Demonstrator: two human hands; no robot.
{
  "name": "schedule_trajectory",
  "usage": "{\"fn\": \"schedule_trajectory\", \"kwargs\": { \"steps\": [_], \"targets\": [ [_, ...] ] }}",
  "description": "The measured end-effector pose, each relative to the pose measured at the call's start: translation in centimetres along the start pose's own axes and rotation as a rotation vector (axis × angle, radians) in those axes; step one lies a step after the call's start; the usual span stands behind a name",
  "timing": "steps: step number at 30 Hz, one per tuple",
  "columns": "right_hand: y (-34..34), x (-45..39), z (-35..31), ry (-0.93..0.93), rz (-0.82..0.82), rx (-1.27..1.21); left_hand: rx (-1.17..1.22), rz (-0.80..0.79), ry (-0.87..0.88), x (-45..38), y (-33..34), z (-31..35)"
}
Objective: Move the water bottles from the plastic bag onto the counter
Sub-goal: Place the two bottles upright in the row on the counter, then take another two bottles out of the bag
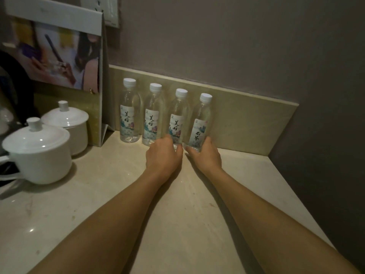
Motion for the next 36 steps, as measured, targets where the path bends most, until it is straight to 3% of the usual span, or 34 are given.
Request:
{"fn": "schedule_trajectory", "kwargs": {
  "steps": [6, 14, 24, 30, 36],
  "targets": [
    [-4.2, 0.1, 1.5, -0.007, 0.057, -0.138, 0.120, -0.039, 0.112, 0.2, 0.6, 4.2],
    [-14.5, 2.1, 8.9, 0.028, 0.225, -0.207, 0.248, -0.058, 0.273, 3.2, 3.7, 16.0],
    [-29.2, 8.7, 27.0, 0.125, 0.494, -0.210, 0.307, -0.178, 0.441, 14.7, 12.3, 33.9],
    [-36.3, 14.2, 38.4, 0.194, 0.555, -0.221, 0.328, -0.232, 0.501, 23.8, 17.5, 43.0],
    [-40.0, 18.8, 46.7, 0.300, 0.564, -0.228, 0.339, -0.385, 0.517, 31.0, 22.3, 49.8]
  ]
}}
Point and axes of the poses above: each hand's wrist, its own x-axis away from the middle knuckle, its own y-axis out of the palm, z = x × y, the point moved 3 cm from there along -x, towards the middle knuckle, and after that the axes turned 9 degrees about x, right-handed, at the moved point
